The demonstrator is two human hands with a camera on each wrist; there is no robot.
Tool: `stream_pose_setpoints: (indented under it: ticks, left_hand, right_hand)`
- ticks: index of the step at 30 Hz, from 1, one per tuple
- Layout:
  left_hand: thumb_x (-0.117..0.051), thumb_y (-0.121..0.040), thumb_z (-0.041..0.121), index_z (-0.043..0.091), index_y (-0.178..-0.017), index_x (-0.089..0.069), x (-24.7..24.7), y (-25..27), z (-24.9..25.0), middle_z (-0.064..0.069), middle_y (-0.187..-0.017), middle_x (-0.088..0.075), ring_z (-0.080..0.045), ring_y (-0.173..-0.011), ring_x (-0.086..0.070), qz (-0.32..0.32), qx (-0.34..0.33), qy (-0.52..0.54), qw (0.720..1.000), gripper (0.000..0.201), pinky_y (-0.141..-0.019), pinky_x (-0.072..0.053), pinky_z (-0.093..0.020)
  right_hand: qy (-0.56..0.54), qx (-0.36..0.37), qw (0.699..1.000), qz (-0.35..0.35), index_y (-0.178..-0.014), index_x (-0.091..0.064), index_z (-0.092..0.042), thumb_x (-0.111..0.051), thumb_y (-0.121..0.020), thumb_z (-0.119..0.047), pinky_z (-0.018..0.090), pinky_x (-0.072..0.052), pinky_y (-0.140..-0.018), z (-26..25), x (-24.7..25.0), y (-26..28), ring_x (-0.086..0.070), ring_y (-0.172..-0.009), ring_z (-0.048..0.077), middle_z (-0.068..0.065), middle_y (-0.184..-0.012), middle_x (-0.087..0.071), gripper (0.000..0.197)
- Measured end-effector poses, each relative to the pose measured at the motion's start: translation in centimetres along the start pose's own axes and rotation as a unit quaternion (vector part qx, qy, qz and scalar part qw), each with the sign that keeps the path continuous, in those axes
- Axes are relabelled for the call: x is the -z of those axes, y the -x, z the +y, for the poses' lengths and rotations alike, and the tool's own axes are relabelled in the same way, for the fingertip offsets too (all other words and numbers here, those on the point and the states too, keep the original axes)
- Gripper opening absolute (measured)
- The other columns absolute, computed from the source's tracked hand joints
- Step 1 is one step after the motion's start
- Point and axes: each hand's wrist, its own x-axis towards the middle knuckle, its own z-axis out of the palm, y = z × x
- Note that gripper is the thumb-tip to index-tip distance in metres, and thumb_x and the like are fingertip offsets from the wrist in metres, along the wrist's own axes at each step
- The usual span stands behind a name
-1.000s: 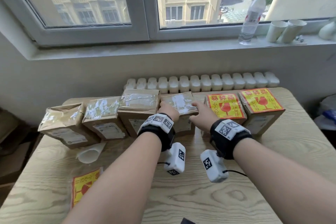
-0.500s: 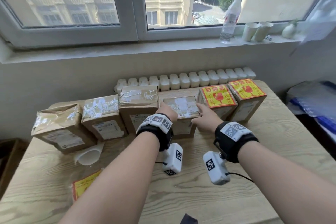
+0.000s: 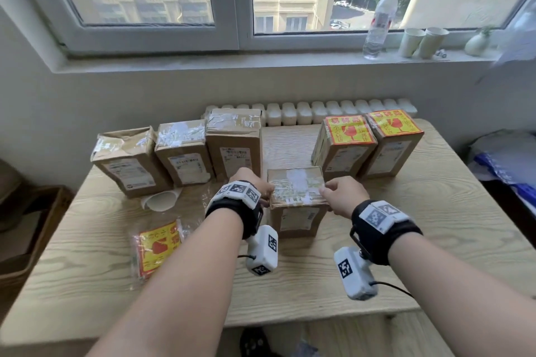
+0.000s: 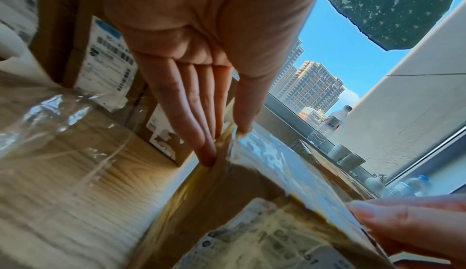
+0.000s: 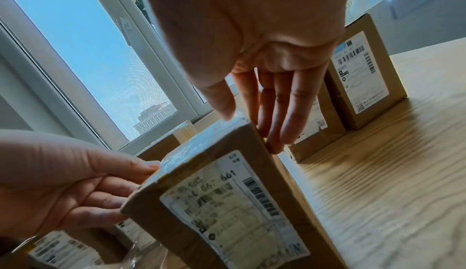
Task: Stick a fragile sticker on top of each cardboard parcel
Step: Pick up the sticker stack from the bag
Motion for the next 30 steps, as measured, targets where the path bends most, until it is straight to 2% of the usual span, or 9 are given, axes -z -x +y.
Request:
stream_pose_setpoints:
  ticks: [5, 8, 10, 13, 16, 18, 22, 27, 30]
  left_hand:
    - [-0.068, -0.080, 0.032, 0.005, -0.081, -0.068, -0.6, 0.5, -1.9, -0.004, -0.052, -0.062, -0.020, -0.041, -0.059, 0.014, 0.012, 0.019, 1.000, 0.028, -0.056, -0.049, -0.026]
    - [-0.070, -0.081, 0.030, 0.007, -0.085, -0.071, -0.3, 2.8, -1.8, -0.007, -0.070, -0.074, -0.021, -0.062, -0.073, 0.049, -0.024, 0.026, 0.998, 0.024, -0.070, -0.060, -0.033]
    - [-0.069, -0.082, 0.026, 0.008, -0.088, -0.071, 0.0, 3.4, -2.1, -0.009, -0.077, -0.075, -0.022, -0.069, -0.074, 0.051, -0.043, 0.034, 0.997, 0.019, -0.076, -0.061, -0.037]
    - [-0.060, -0.088, 0.015, 0.005, -0.085, -0.068, 1.1, 3.6, -2.9, -0.010, -0.070, -0.068, -0.023, -0.059, -0.066, 0.045, -0.030, 0.075, 0.996, 0.013, -0.064, -0.057, -0.029]
    - [-0.050, -0.091, 0.003, 0.006, -0.073, -0.058, 3.1, 3.4, -4.2, -0.009, -0.064, -0.052, -0.017, -0.051, -0.047, 0.037, -0.006, 0.097, 0.995, 0.021, -0.046, -0.036, -0.020]
    - [-0.050, -0.092, 0.004, 0.009, -0.068, -0.058, 5.0, 3.3, -5.3, -0.010, -0.065, -0.057, -0.018, -0.052, -0.051, 0.050, 0.003, 0.099, 0.994, 0.026, -0.044, -0.038, -0.019]
    - [-0.050, -0.093, 0.004, 0.012, -0.075, -0.063, 10.0, 3.0, -8.2, -0.008, -0.065, -0.060, -0.017, -0.050, -0.053, 0.070, 0.020, 0.115, 0.991, 0.023, -0.044, -0.041, -0.019]
    - [-0.049, -0.091, -0.002, 0.008, -0.075, -0.062, 15.2, 1.2, -14.1, -0.013, -0.068, -0.060, -0.022, -0.054, -0.053, 0.109, 0.058, 0.108, 0.986, 0.022, -0.039, -0.041, -0.018]
    - [-0.056, -0.084, 0.000, 0.009, -0.071, -0.068, 17.2, -0.2, -17.9, -0.014, -0.075, -0.063, -0.024, -0.068, -0.055, 0.142, 0.092, 0.050, 0.984, 0.020, -0.061, -0.044, -0.027]
  right_hand:
    - [-0.023, 0.006, 1.000, 0.003, -0.095, -0.072, -0.019, -0.058, -0.088, -0.030, 0.042, -0.057, -0.082, 0.6, -0.6, 1.5, -0.069, -0.083, 0.024, 0.003, -0.087, -0.073, 0.018]
    - [-0.015, 0.002, 1.000, 0.025, -0.113, -0.068, -0.018, -0.059, -0.089, -0.029, 0.037, -0.054, -0.087, 0.5, -0.7, 2.1, -0.067, -0.096, 0.023, 0.003, -0.105, -0.071, 0.028]
    - [-0.012, 0.024, 0.996, 0.088, -0.120, -0.063, -0.017, -0.059, -0.089, -0.025, 0.031, -0.049, -0.089, -0.2, -0.6, 2.8, -0.061, -0.102, 0.022, 0.002, -0.116, -0.065, 0.032]
    - [-0.020, 0.145, 0.977, 0.158, -0.109, -0.065, -0.016, -0.054, -0.090, -0.016, 0.026, -0.043, -0.079, -3.2, -0.7, 4.0, -0.054, -0.086, 0.015, 0.000, -0.103, -0.059, 0.021]
    - [-0.014, 0.241, 0.963, 0.118, -0.097, -0.071, -0.017, -0.057, -0.090, -0.017, 0.029, -0.051, -0.079, -7.4, -2.5, 4.7, -0.059, -0.080, 0.012, -0.003, -0.087, -0.065, 0.016]
    - [-0.033, 0.256, 0.960, 0.106, -0.091, -0.073, -0.018, -0.059, -0.088, -0.016, 0.029, -0.053, -0.078, -9.8, -4.3, 4.7, -0.063, -0.078, 0.012, -0.005, -0.080, -0.067, 0.015]
    - [-0.087, 0.213, 0.972, 0.048, -0.085, -0.072, -0.019, -0.057, -0.087, -0.014, 0.030, -0.057, -0.075, -13.3, -8.4, 3.8, -0.068, -0.071, 0.015, -0.008, -0.076, -0.065, 0.017]
    - [-0.032, 0.140, 0.989, -0.036, -0.084, -0.065, -0.028, -0.051, -0.089, -0.014, 0.029, -0.054, -0.083, -14.7, -13.4, 1.6, -0.068, -0.085, 0.015, -0.003, -0.091, -0.072, 0.021]
    - [-0.005, 0.085, 0.995, -0.054, -0.099, -0.067, -0.025, -0.048, -0.089, -0.011, 0.029, -0.049, -0.090, -14.8, -16.2, 0.6, -0.062, -0.100, 0.018, -0.001, -0.106, -0.069, 0.026]
